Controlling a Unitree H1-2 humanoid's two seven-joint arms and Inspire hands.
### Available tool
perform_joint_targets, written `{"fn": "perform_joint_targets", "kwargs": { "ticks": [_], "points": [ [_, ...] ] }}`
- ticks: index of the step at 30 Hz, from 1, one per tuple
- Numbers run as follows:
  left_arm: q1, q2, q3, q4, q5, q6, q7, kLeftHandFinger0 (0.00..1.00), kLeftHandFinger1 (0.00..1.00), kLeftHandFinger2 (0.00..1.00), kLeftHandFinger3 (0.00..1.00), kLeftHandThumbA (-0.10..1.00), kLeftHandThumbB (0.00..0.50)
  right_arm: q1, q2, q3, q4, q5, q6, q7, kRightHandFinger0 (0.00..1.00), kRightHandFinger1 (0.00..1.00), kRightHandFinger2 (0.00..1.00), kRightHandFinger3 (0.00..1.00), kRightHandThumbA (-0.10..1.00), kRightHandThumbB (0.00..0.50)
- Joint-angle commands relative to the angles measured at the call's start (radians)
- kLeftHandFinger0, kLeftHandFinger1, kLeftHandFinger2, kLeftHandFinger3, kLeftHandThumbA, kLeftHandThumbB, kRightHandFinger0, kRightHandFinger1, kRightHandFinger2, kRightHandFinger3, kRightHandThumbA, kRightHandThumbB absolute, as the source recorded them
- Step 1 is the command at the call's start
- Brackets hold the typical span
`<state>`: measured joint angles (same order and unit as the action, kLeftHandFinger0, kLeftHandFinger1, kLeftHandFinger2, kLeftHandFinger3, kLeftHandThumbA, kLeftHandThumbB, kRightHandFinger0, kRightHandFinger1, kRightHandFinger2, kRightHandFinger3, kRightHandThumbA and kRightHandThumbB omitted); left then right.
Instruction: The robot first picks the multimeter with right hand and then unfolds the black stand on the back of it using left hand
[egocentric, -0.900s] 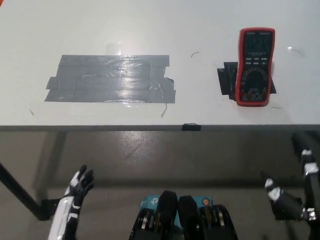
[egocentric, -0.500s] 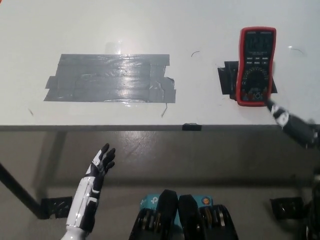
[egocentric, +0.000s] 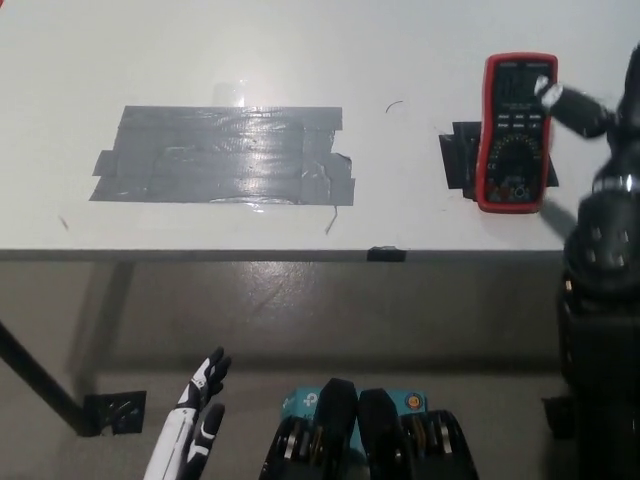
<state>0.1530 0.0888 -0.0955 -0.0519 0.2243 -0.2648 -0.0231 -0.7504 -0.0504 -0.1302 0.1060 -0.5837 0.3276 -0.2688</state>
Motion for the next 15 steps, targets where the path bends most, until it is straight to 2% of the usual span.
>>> {"fn": "perform_joint_targets", "kwargs": {
  "ticks": [1, 8, 12, 14, 15],
  "points": [
    [-0.010, 0.008, 0.003, 0.007, 0.037, -0.054, 0.028, 1.00, 1.00, 1.00, 1.00, 1.00, 0.183, -0.134, -0.020, 0.006, 0.062, -0.053, 0.081, -0.089, 1.00, 1.00, 1.00, 1.00, 0.94, 0.461],
    [-0.016, 0.016, 0.004, 0.013, 0.080, -0.053, 0.032, 1.00, 1.00, 1.00, 1.00, 1.00, 0.176, -0.305, -0.011, 0.001, 0.247, -0.005, 0.139, -0.107, 1.00, 1.00, 1.00, 1.00, 0.91, 0.452],
    [-0.016, 0.015, 0.005, 0.015, 0.080, -0.051, 0.030, 1.00, 1.00, 1.00, 1.00, 1.00, 0.162, -0.358, 0.000, -0.008, 0.347, -0.022, 0.142, -0.124, 1.00, 1.00, 1.00, 1.00, 0.93, 0.495],
    [-0.013, 0.015, 0.005, 0.005, 0.077, -0.027, 0.020, 1.00, 1.00, 1.00, 1.00, 1.00, 0.166, -0.375, 0.005, -0.003, 0.378, 0.013, 0.142, -0.143, 1.00, 1.00, 1.00, 1.00, 0.89, 0.485],
    [-0.012, 0.014, 0.006, 0.002, 0.075, -0.023, 0.018, 1.00, 1.00, 1.00, 1.00, 1.00, 0.164, -0.383, 0.011, 0.002, 0.395, 0.015, 0.142, -0.143, 1.00, 1.00, 1.00, 1.00, 0.90, 0.478]
  ]
}}
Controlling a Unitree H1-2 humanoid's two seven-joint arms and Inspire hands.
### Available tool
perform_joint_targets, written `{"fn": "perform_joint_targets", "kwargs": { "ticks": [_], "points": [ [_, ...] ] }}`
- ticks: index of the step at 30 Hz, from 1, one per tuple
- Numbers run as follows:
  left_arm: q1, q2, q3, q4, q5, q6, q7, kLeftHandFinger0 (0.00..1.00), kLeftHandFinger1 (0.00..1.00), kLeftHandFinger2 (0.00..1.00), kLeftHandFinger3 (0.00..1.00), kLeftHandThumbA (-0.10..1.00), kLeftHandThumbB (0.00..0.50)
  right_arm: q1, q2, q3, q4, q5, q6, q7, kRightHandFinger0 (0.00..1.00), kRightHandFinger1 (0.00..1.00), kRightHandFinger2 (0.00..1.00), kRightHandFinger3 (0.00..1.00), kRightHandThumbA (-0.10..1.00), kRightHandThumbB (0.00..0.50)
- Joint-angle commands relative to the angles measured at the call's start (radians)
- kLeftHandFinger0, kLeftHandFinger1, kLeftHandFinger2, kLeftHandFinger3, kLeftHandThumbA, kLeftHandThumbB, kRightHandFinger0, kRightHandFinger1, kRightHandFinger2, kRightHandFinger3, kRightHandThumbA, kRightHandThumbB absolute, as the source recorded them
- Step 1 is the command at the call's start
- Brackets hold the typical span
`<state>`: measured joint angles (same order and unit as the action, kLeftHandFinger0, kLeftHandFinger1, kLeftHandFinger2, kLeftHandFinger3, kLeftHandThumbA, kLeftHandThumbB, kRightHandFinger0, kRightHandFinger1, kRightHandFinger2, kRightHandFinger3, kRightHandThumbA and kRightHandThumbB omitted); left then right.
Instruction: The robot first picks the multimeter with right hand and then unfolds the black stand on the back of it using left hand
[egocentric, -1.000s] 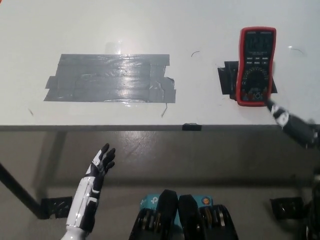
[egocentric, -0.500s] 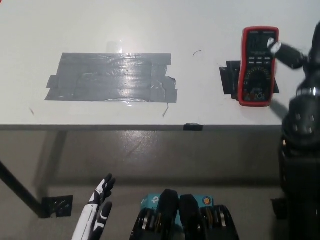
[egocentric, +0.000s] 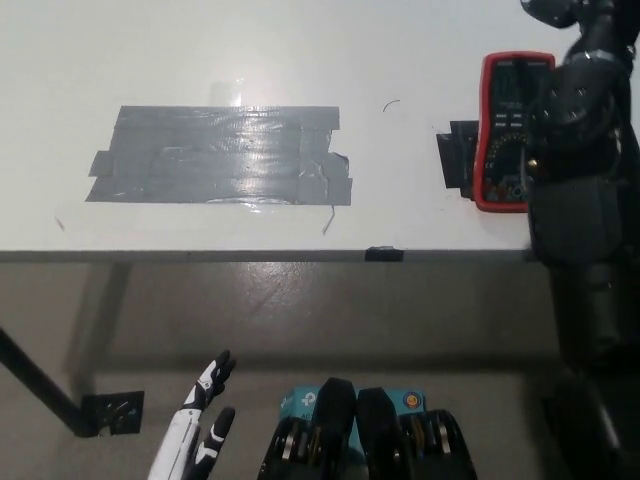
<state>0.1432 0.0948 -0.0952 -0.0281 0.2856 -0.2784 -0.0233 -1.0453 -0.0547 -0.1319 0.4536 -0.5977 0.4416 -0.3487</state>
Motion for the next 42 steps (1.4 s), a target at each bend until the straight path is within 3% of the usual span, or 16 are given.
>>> {"fn": "perform_joint_targets", "kwargs": {
  "ticks": [1, 3, 10, 29, 32, 42],
  "points": [
    [-0.007, 0.009, 0.008, -0.020, 0.012, -0.009, 0.018, 1.00, 1.00, 1.00, 1.00, 1.00, 0.166, -0.098, 0.015, 0.010, 0.071, 0.028, 0.028, -0.066, 1.00, 1.00, 1.00, 1.00, 0.95, 0.477],
    [-0.010, 0.011, 0.010, -0.017, 0.007, -0.014, 0.017, 1.00, 1.00, 1.00, 1.00, 1.00, 0.163, -0.109, 0.018, 0.026, 0.101, 0.021, 0.028, -0.056, 1.00, 1.00, 1.00, 1.00, 1.00, 0.491],
    [-0.011, 0.017, 0.009, -0.020, 0.014, -0.008, 0.015, 1.00, 1.00, 1.00, 1.00, 1.00, 0.151, -0.104, 0.031, 0.069, 0.130, -0.049, 0.028, -0.012, 1.00, 1.00, 1.00, 1.00, 1.00, 0.500],
    [-0.012, 0.026, 0.011, -0.022, 0.028, -0.009, 0.017, 1.00, 1.00, 1.00, 1.00, 1.00, 0.161, -0.099, 0.028, 0.073, 0.300, 0.064, 0.015, -0.101, 1.00, 1.00, 1.00, 1.00, 1.00, 0.500],
    [-0.008, 0.025, 0.012, -0.021, 0.024, -0.017, 0.019, 1.00, 1.00, 1.00, 1.00, 1.00, 0.141, -0.099, 0.025, 0.069, 0.333, 0.085, -0.003, -0.123, 1.00, 1.00, 1.00, 1.00, 1.00, 0.500],
    [-0.001, 0.022, 0.013, -0.016, 0.033, -0.021, 0.026, 1.00, 1.00, 1.00, 1.00, 1.00, 0.138, -0.120, 0.002, 0.079, 0.435, 0.125, -0.031, -0.154, 1.00, 1.00, 1.00, 1.00, 0.98, 0.500]
  ]
}}
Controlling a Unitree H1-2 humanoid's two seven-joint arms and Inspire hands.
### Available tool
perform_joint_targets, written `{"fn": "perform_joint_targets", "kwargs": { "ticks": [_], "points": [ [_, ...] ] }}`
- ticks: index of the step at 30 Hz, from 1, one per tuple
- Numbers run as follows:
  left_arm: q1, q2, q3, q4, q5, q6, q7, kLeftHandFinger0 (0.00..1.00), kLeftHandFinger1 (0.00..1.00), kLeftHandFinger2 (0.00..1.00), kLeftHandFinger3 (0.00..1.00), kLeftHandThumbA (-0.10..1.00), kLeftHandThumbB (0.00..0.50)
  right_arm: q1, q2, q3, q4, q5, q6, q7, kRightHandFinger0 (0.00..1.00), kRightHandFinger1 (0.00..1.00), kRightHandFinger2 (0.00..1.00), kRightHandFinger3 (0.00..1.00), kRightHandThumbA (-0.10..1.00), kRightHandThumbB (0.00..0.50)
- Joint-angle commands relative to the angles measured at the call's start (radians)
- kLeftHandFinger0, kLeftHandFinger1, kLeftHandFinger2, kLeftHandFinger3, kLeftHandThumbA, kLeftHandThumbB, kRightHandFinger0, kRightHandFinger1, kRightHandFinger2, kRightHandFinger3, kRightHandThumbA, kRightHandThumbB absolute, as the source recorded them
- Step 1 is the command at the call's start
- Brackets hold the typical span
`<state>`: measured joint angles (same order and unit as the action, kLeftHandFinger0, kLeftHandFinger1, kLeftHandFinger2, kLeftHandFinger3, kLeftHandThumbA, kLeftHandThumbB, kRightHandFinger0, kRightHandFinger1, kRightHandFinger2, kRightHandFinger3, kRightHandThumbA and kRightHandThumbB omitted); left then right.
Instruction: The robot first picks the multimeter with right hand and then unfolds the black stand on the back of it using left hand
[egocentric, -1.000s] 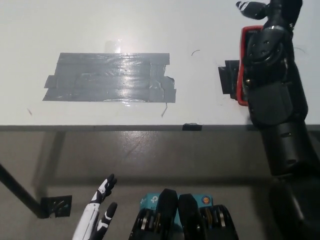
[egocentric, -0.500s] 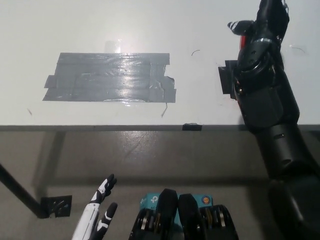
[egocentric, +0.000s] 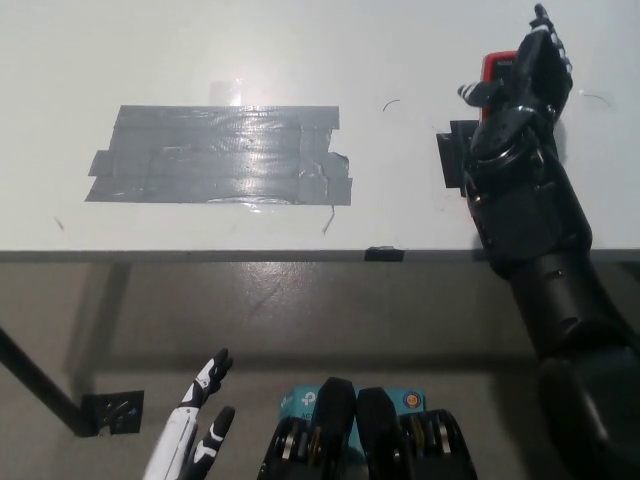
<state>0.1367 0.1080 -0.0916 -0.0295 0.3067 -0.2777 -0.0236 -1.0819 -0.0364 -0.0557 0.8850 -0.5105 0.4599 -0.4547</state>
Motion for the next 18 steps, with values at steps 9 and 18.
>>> {"fn": "perform_joint_targets", "kwargs": {
  "ticks": [9, 18],
  "points": [
    [0.006, 0.010, 0.008, -0.018, 0.020, -0.026, 0.026, 1.00, 1.00, 1.00, 1.00, 1.00, 0.124, -0.081, -0.016, 0.004, 0.002, 0.076, -0.039, -0.046, 1.00, 1.00, 1.00, 1.00, 0.95, 0.500],
    [0.005, 0.012, 0.009, -0.015, 0.026, -0.033, 0.029, 1.00, 1.00, 1.00, 1.00, 1.00, 0.127, -0.094, -0.008, 0.012, 0.016, 0.100, -0.028, -0.056, 1.00, 1.00, 1.00, 1.00, 0.89, 0.500]
  ]
}}
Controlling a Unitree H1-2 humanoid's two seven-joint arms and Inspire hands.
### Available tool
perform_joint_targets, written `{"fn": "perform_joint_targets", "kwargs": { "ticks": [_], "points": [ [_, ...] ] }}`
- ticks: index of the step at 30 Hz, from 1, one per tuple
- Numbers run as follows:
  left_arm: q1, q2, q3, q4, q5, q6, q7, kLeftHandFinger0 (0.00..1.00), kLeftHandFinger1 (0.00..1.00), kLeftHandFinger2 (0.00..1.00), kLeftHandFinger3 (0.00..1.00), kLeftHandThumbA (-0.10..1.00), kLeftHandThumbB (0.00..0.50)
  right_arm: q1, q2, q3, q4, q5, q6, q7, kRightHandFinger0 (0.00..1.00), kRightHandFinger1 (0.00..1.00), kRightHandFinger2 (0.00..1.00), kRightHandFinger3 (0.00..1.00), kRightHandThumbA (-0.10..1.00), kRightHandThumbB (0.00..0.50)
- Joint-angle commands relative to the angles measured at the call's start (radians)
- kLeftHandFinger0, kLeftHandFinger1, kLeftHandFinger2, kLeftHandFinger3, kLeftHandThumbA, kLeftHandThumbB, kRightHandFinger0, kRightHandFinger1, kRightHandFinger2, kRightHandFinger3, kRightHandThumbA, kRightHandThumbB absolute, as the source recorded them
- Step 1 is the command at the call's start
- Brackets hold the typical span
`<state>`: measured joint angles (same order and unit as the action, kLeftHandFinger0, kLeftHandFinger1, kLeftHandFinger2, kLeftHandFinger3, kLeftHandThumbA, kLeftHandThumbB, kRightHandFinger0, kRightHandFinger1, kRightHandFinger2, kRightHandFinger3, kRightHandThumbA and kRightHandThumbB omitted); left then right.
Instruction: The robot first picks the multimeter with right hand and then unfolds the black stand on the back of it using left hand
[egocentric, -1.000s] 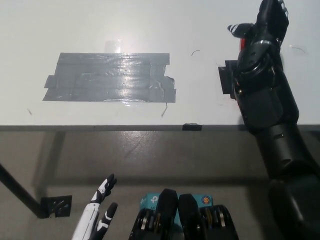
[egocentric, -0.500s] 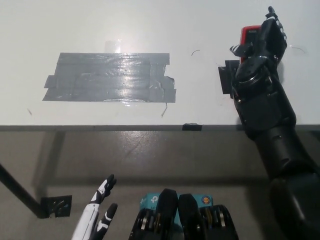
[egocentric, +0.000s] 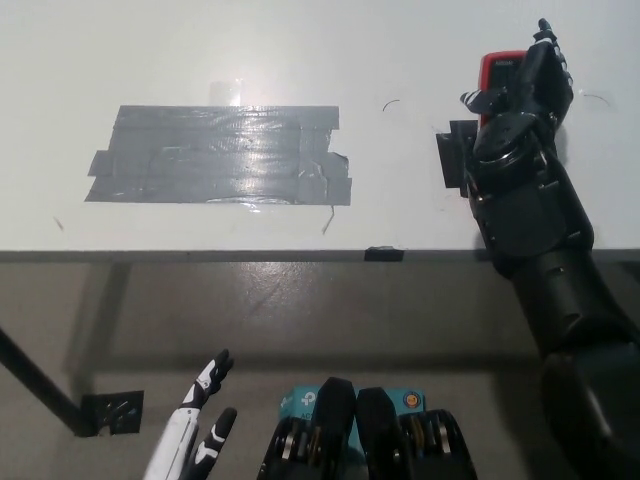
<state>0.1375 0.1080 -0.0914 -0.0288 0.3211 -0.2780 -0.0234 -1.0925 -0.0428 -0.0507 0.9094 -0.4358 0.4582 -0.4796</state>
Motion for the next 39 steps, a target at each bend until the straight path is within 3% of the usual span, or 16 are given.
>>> {"fn": "perform_joint_targets", "kwargs": {
  "ticks": [1, 5, 12, 24, 28, 39],
  "points": [
    [0.004, 0.012, 0.008, -0.018, 0.011, -0.032, 0.028, 1.00, 1.00, 1.00, 1.00, 1.00, 0.132, -0.084, 0.000, 0.007, -0.009, 0.027, -0.023, -0.034, 1.00, 1.00, 1.00, 1.00, 0.89, 0.500],
    [0.000, 0.014, 0.008, -0.025, 0.025, -0.021, 0.027, 1.00, 1.00, 1.00, 1.00, 1.00, 0.126, -0.101, 0.002, -0.004, 0.007, 0.045, -0.010, -0.046, 1.00, 1.00, 1.00, 1.00, 0.89, 0.500],
    [-0.005, 0.014, 0.009, -0.020, 0.033, -0.028, 0.033, 1.00, 1.00, 1.00, 1.00, 1.00, 0.125, -0.095, 0.008, -0.039, 0.037, 0.087, -0.077, -0.095, 1.00, 1.00, 1.00, 1.00, 0.87, 0.500],
    [-0.008, 0.016, 0.012, -0.025, 0.049, -0.024, 0.034, 1.00, 1.00, 1.00, 1.00, 1.00, 0.129, -0.081, 0.007, -0.045, 0.035, 0.127, -0.059, -0.078, 1.00, 1.00, 1.00, 1.00, 0.72, 0.498],
    [-0.011, 0.017, 0.012, -0.022, 0.053, -0.028, 0.035, 1.00, 1.00, 1.00, 1.00, 1.00, 0.127, -0.085, 0.001, -0.027, 0.069, 0.121, -0.019, -0.062, 1.00, 1.00, 1.00, 1.00, 0.79, 0.500],
    [-0.015, 0.018, 0.015, -0.028, 0.063, -0.021, 0.034, 1.00, 1.00, 1.00, 1.00, 1.00, 0.135, -0.087, 0.000, -0.044, 0.150, 0.173, -0.053, -0.021, 1.00, 1.00, 1.00, 1.00, 0.78, 0.500]
  ]
}}
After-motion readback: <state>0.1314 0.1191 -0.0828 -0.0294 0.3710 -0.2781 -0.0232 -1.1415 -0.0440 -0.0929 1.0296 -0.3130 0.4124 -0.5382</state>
